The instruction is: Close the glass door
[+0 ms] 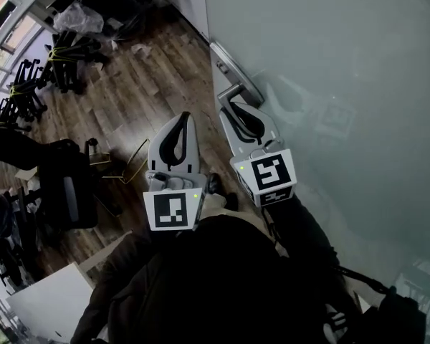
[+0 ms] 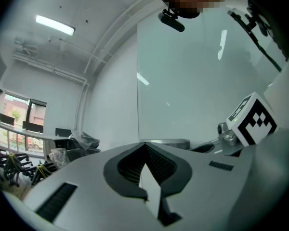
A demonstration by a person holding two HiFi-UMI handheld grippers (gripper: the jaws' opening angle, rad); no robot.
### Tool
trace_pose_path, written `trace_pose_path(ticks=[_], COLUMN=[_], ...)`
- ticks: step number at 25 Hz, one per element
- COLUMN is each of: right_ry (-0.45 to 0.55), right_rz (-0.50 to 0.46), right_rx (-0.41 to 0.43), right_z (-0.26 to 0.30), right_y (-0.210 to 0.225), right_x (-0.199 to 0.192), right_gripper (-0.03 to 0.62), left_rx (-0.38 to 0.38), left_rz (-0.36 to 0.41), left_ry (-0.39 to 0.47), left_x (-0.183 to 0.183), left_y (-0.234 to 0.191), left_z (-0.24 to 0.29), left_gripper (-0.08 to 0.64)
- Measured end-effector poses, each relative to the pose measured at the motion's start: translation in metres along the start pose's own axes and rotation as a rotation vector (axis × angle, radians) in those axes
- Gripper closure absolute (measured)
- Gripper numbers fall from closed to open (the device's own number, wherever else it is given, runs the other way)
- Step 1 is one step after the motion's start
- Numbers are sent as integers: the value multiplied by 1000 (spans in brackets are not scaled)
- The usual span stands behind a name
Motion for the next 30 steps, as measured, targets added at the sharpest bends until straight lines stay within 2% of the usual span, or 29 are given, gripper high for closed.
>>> trace_pose_path(ticks=[4, 8, 16, 20, 24, 30], right_ry=[10, 7, -3, 10, 20, 22], right_rz=[1, 1, -42, -64, -79, -95], right_rx=[49, 141, 245, 295, 361, 453], right_z=[-7, -11, -36, -54, -84, -107], right_y=[-31, -69, -157, -204, -268, -299], right_x=[-5, -15, -11, -13, -23, -23], right_gripper=[525, 523, 523, 523, 523, 523], left_rx=[95, 155, 293, 337, 371, 441], left_rz=[-39, 1, 9, 8, -5, -6], left_ry=[-6, -12, -9, -15, -18, -39], left_x=[-1, -8, 3, 1, -8, -1], left_y=[3, 9, -8, -12, -13, -2], left_z=[-46, -100, -206, -266, -345, -376], left_gripper=[563, 563, 563, 563, 563, 563])
Point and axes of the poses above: the fingertips, and each gripper's own axes: z forward along the fingers, y to its right, x out of its top, the point moved 6 cm from there along -z, backward along the fingers, and after that the axes turned 5 degrees about -x, right-handed, at the moved point
